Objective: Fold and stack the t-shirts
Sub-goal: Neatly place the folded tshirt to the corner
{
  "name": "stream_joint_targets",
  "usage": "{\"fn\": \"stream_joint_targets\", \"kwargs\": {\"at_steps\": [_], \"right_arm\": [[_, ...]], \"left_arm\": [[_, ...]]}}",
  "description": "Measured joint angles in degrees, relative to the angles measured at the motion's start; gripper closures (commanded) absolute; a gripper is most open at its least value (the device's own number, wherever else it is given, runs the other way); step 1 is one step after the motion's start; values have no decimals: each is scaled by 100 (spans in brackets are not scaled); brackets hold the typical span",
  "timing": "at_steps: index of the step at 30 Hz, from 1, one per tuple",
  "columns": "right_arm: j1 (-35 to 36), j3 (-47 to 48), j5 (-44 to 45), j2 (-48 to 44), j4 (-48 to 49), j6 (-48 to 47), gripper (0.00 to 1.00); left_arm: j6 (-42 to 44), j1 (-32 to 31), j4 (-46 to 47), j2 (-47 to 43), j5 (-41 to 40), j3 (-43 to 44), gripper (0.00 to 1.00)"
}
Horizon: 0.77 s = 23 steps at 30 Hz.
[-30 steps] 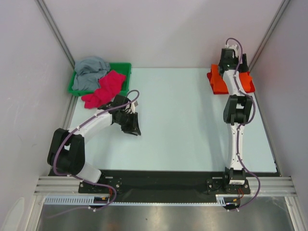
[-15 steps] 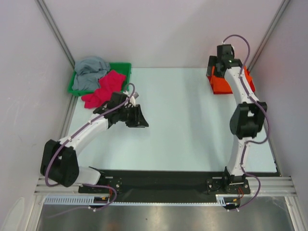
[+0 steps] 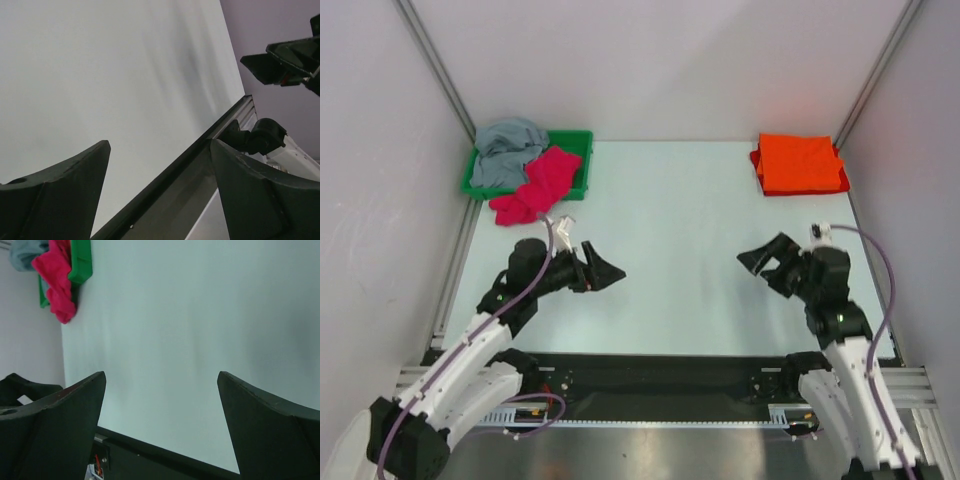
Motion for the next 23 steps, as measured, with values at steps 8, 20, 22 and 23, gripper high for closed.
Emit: {"fn": "stream_joint_targets", "kwargs": {"at_steps": [8, 20, 22, 23], "right_arm": [[-11, -1878, -621, -2747, -566, 1110, 0], [-11, -2457, -1145, -3539, -1443, 1241, 0], [-13, -2511, -1185, -3541, -1351, 1213, 0], [-13, -2527, -1209, -3539, -1279, 1198, 0]], "left_arm": [[-673, -11, 291, -2476, -297, -2103, 0], [-2026, -22, 616, -4680, -131, -2903, 0], [-2105, -24, 815, -4680, -90, -2907, 0], [-2153, -24, 914, -4682, -87, -2907, 0]]}}
